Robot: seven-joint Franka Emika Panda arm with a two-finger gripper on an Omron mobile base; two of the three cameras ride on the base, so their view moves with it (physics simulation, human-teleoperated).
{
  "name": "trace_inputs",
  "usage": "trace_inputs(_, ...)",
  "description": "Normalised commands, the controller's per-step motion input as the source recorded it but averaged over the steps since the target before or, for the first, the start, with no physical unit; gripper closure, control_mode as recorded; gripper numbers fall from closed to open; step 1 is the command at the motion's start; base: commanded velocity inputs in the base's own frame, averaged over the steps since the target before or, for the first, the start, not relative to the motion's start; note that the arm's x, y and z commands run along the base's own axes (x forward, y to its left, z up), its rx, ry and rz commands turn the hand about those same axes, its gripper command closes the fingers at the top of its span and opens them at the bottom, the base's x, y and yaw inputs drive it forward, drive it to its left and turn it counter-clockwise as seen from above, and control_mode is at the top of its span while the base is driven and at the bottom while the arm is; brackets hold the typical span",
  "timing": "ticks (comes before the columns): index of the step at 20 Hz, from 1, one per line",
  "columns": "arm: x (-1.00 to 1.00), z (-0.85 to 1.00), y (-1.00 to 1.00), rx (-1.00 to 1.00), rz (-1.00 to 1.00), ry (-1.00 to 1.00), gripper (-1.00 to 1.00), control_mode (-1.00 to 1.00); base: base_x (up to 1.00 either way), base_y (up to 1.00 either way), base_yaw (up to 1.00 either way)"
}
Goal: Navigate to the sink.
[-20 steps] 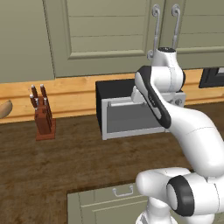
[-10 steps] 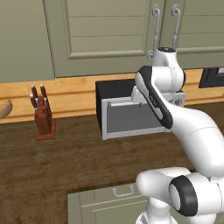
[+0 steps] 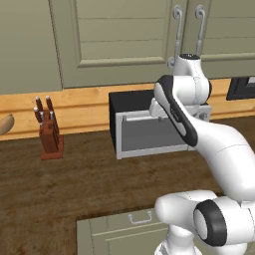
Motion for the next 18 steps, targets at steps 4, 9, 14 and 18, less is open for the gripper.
trace_inputs(4,0.0,0.0,0.0,0.0,0.0,0.0,-1.0,-1.0,0.0,0.0,0.0)
trace_inputs(9,0.0,0.0,0.0,0.0,0.0,0.0,-1.0,-1.0,0.0,0.0,0.0)
trace_inputs(14,0.0,0.0,0.0,0.0,0.0,0.0,-1.0,-1.0,0.0,0.0,0.0)
trace_inputs(18,0.0,0.0,0.0,0.0,0.0,0.0,-1.0,-1.0,0.0,0.0,0.0)
